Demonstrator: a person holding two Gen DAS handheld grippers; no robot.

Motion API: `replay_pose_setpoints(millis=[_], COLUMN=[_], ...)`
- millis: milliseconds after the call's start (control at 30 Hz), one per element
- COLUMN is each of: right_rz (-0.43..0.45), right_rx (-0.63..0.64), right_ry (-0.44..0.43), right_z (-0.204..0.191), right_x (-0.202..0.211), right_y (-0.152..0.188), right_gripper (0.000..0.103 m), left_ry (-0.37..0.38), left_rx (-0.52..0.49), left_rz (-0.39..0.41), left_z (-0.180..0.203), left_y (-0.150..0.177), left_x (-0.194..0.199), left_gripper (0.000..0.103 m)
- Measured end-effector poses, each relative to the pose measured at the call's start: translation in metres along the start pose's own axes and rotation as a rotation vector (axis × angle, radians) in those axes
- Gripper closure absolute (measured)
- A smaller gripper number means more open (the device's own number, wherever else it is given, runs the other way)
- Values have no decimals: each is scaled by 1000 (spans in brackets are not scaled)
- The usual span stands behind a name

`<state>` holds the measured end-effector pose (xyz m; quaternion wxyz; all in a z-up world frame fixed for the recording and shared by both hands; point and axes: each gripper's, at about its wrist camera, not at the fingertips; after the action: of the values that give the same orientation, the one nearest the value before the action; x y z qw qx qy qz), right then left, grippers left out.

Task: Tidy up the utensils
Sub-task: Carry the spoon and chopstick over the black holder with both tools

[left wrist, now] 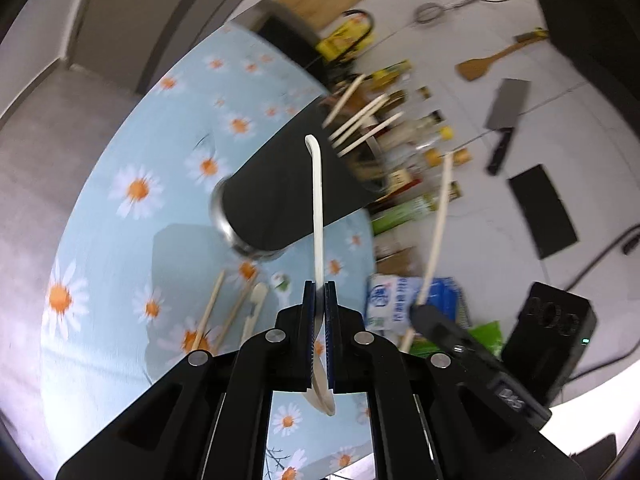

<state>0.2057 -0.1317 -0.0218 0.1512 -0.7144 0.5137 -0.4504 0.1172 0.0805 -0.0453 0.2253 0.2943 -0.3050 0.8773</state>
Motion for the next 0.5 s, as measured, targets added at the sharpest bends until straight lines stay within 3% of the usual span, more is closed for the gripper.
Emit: replay_pose_setpoints(millis=[233,500], right_rz=[120,301], right_rx=[12,-10], right_ry=[26,96], right_z=[-8,-16], right_x=[1,3], right_y=[-15,-30], right_gripper=[97,97], left_ry=[74,94], left_rx=[-165,-306], left_rz=[89,171], left_z=[23,39], left_y=[-24,-47], left_x=[26,33], left_gripper=[100,100])
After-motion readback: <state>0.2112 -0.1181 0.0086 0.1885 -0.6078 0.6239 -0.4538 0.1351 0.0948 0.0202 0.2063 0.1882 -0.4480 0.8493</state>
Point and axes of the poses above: each gripper's, at about its wrist camera, not at the fingertips, and x roughly against the way its jaws point, z to its right, y to its underside, and after that the axes turned 8 degrees about -y, right-handed
